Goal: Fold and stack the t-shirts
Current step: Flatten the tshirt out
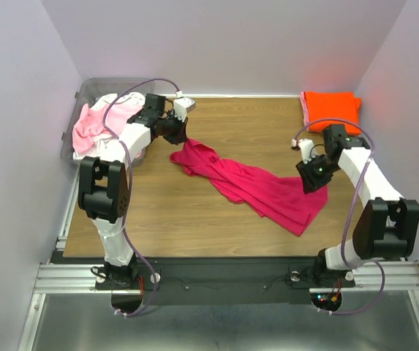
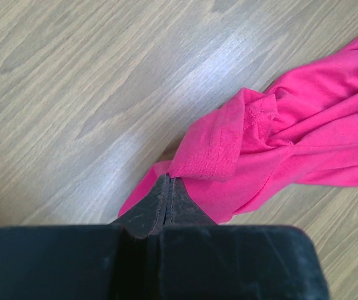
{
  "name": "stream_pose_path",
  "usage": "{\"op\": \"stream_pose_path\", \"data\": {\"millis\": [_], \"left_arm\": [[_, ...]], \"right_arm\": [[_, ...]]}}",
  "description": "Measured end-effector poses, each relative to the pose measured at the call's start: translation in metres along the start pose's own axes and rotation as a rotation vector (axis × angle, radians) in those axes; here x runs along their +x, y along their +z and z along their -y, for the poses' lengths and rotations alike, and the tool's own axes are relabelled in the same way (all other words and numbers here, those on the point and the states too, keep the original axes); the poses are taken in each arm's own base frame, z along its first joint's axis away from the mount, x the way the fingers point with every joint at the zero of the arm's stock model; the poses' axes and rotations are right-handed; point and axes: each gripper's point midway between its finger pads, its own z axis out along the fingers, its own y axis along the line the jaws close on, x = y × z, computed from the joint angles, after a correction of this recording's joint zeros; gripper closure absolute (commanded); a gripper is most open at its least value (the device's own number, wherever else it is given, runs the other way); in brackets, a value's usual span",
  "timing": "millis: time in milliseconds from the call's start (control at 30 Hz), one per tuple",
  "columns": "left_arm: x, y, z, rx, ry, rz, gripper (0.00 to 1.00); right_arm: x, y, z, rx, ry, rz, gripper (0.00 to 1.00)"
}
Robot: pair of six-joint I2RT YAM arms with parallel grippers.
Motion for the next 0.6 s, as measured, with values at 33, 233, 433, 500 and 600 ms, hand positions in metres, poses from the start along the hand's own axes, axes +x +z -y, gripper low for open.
{"op": "stream_pose_path", "data": {"millis": [33, 233, 433, 500, 600], "left_arm": [[0.000, 0.000, 0.000, 0.000, -0.004, 0.000, 1.00], [0.001, 0.000, 0.000, 0.001, -0.014, -0.005, 1.00], [0.002, 0.003, -0.001, 0.002, -0.017, -0.009, 1.00], [0.002, 0.003, -0.001, 0.002, -0.017, -0.009, 1.00], [0.003, 0.003, -0.001, 0.002, -0.017, -0.010, 1.00]], "right_arm": [[0.005, 0.002, -0.010, -0.016, -0.025, -0.016, 0.67], [0.053, 0.037, -0.063, -0.149, -0.126, -0.218, 0.67], [0.075, 0.047, -0.073, -0.151, -0.172, -0.312, 0.62], [0.077, 0.050, -0.074, -0.143, -0.190, -0.323, 0.62], [0.087, 0.056, -0.074, -0.139, -0.201, -0.353, 0.61]]}}
